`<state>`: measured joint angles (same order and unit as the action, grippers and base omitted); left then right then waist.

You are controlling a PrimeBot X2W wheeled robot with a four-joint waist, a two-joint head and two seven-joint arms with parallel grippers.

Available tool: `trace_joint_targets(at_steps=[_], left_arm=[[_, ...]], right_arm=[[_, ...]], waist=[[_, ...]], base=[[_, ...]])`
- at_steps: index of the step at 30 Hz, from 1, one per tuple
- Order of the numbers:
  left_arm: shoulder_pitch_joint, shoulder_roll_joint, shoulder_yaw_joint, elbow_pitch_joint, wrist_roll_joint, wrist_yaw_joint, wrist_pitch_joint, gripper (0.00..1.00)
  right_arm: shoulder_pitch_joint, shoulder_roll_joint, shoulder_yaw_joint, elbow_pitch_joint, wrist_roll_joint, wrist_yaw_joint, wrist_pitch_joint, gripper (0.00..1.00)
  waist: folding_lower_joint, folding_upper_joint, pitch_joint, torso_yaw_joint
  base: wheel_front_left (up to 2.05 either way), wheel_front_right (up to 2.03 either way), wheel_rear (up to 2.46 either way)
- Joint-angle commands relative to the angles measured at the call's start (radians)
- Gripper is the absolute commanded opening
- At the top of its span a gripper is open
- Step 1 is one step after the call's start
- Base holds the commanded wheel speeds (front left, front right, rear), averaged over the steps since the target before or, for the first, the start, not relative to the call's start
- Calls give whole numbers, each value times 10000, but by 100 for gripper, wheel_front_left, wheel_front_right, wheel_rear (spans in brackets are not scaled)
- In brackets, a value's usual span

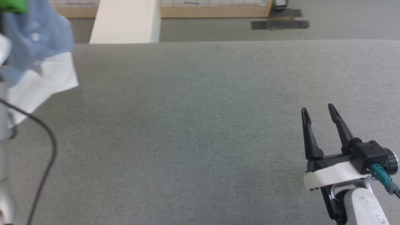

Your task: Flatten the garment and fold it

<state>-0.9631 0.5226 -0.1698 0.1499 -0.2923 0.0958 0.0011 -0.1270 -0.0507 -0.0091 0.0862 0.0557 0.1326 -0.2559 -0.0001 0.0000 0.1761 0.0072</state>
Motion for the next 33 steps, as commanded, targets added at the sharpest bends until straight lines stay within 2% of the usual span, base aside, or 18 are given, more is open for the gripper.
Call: trace_joint_targets(at_steps=[1,9,15,21,27,33], left_arm=[[-179,-284,-171,-72,-73,-66,63,0],[-383,-1981,-1399,138,-470,-295,243,0],[156,-3028,-2197,1113,-815,-343,626,0],[1227,-3635,-3128,2713,-1071,-437,1971,0],[2486,-4104,-4155,4578,-1502,-880,3957,0],[3139,-4337,-4557,5621,-2004,-1241,5187,0]], right_arm=[[117,4,4,11,63,-19,-44,100],[291,4,70,-65,130,-19,29,100],[276,4,150,-92,252,-19,57,100],[237,4,64,-115,353,-19,39,100],[89,5,88,-71,448,-19,16,100],[-45,5,193,-20,482,-19,-6,100]], waist=[[1,0,-714,-982],[1,0,-785,-2059],[1,0,-569,-2664],[1,0,-244,-2809],[1,0,10,-2736],[1,0,111,-2620]], base=[[0,0,0],[0,0,0],[0,0,0],[0,0,0],[0,0,0],[0,0,0]])
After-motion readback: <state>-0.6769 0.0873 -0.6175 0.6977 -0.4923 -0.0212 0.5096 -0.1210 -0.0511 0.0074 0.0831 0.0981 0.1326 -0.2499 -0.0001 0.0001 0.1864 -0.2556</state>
